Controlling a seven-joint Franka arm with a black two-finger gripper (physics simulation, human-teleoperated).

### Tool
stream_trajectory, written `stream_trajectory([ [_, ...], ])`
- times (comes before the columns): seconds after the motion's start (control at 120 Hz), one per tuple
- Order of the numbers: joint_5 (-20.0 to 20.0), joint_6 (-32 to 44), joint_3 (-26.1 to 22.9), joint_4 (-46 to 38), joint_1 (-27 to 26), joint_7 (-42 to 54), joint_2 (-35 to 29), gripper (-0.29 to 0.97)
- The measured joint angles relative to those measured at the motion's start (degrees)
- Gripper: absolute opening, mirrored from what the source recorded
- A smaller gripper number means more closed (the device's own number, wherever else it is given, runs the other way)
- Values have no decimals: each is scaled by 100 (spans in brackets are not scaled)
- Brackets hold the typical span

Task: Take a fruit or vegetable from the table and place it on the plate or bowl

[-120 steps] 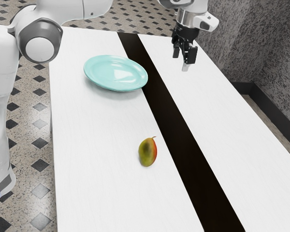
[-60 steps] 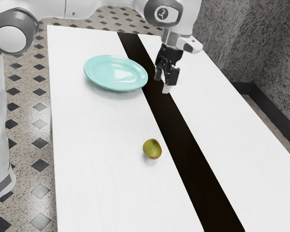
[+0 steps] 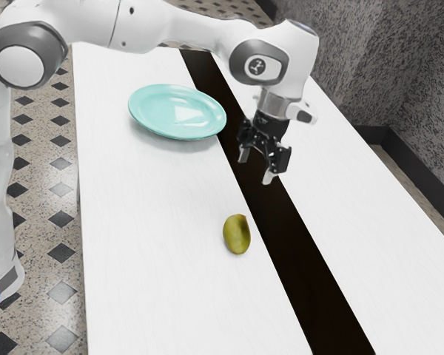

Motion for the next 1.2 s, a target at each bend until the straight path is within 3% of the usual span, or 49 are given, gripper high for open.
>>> stream_trajectory([
  [0.267,-11,462,30,-6,-602,-1594,207,68],
  [0.475,-215,901,561,-447,-604,-2506,146,68],
  [0.533,-320,1001,1228,-690,-1123,-2711,55,68],
  [0.6,-504,1085,2971,-851,-2772,-2925,111,68],
  [0.683,-912,1152,5333,-844,-5181,-3150,658,68],
  [0.733,-1150,1172,6088,-795,-6031,-3265,925,68],
  [0.967,-1840,1142,7308,-773,-7458,-3703,1477,68],
  [1.2,-2075,990,7508,-944,-7614,-4002,1396,68],
])
